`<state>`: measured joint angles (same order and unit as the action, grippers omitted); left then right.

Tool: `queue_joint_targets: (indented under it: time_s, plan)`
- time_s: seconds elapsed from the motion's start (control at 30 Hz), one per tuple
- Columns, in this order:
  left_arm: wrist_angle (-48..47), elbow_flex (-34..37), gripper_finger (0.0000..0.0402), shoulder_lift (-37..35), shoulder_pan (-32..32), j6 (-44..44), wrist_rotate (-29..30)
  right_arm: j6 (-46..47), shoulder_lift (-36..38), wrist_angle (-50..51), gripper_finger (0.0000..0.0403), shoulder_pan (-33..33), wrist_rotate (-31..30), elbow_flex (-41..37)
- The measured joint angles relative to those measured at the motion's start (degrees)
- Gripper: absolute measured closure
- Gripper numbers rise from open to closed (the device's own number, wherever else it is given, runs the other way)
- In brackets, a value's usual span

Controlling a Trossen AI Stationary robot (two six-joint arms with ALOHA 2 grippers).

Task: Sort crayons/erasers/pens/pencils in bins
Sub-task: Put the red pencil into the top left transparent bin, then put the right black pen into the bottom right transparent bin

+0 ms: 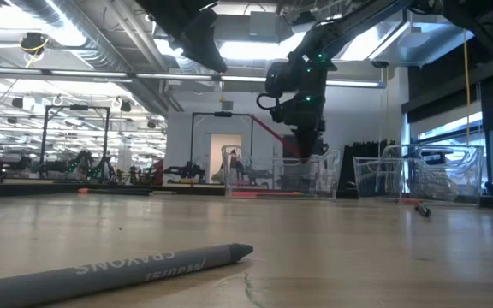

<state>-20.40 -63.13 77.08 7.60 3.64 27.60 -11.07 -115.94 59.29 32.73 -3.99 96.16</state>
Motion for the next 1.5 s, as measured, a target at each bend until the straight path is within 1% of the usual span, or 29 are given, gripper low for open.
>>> queue_joint_targets:
  time_s: [0.17,0.57,1.13,1.23,1.5]
  plan:
    - [0.0,0.0,0.0308,0.0,0.0,0.0,0.0,-0.3,-0.7,-1.9,0.0350,0.0,0.0,0.0]
    - [0.0,0.0,0.0308,0.0,0.0,0.0,0.0,-3.1,-6.3,-2.0,0.0350,0.1,0.0,-0.1]
    - [0.0,0.0,0.0308,0.0,0.0,0.1,0.0,-3.1,-6.8,-2.3,0.0349,0.1,0.1,-0.1]
    - [-0.1,0.0,0.0308,0.0,0.0,0.1,0.0,-3.0,-6.8,-2.3,0.0339,0.1,0.1,-0.1]
    - [-0.2,0.0,0.0308,0.0,0.0,0.1,0.0,-2.0,-6.8,-2.9,0.0298,0.1,0.1,-0.1]
